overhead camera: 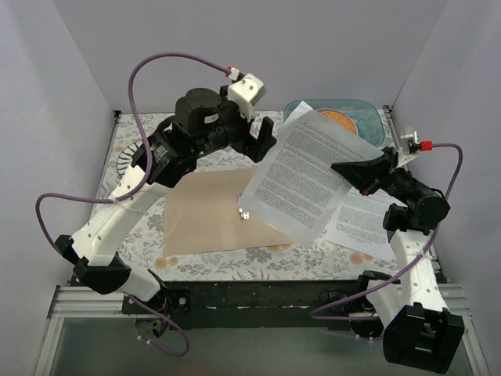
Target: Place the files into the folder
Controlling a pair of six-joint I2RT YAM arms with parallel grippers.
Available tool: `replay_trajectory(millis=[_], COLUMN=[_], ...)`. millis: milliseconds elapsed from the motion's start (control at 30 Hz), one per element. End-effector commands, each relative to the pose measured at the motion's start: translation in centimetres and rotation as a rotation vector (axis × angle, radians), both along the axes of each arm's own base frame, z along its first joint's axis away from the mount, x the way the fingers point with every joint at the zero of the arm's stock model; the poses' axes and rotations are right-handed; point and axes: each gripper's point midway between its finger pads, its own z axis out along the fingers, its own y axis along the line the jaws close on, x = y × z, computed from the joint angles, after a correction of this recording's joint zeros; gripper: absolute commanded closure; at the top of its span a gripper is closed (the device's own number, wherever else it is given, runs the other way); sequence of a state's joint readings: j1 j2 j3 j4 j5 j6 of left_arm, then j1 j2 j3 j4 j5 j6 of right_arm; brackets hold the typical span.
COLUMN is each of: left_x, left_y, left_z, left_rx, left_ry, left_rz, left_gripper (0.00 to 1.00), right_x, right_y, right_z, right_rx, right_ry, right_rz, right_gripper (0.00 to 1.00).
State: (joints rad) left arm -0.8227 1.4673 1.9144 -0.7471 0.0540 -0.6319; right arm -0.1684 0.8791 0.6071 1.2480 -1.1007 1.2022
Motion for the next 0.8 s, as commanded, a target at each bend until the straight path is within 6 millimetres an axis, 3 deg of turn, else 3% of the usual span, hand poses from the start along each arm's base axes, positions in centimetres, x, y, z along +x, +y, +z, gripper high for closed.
replay_trajectory(millis=[0, 67, 100, 167, 200, 233, 333, 667, 767], left_x=[6.1, 7.7, 10.3, 11.0, 11.3, 11.4, 11.0, 9.9, 11.3], left_y=[9.5, 12.3, 16.8, 19.8, 22.7, 23.8, 26.4, 26.0, 25.1], left_z=[0.4, -2.5, -5.5, -9.1, -12.6, -13.8, -18.4, -29.2, -30.0], left_rx=[0.029, 0.044, 0.073, 0.093, 0.111, 0.12, 0.144, 0.146, 0.1], left_ry=[-0.051, 0.052, 0.13, 0.219, 0.295, 0.311, 0.392, 0.606, 0.625], left_rz=[0.306, 0.294, 0.395, 0.368, 0.415, 0.427, 0.462, 0.428, 0.422], left_gripper=[0.06, 0.06, 0.07, 0.11, 0.14, 0.15, 0.17, 0.25, 0.29], right_x=[3.4, 4.3, 4.9, 5.8, 6.2, 6.3, 7.3, 7.9, 7.4], right_y=[0.3, 1.7, 2.5, 4.6, 5.2, 6.6, 8.1, 8.3, 8.2], right_z=[-0.5, -1.1, -1.1, -1.8, -2.0, -2.5, -3.0, -4.0, -3.8], right_rx=[-0.051, -0.112, -0.112, -0.159, -0.172, -0.197, -0.227, -0.28, -0.277], right_ry=[0.017, -0.025, -0.006, 0.025, 0.035, 0.064, 0.071, 0.088, 0.082], right_rz=[-0.107, -0.119, -0.138, -0.121, -0.118, -0.088, -0.086, -0.135, -0.132], right_gripper=[0.99, 0.99, 0.99, 0.99, 0.99, 0.99, 0.99, 0.99, 0.99])
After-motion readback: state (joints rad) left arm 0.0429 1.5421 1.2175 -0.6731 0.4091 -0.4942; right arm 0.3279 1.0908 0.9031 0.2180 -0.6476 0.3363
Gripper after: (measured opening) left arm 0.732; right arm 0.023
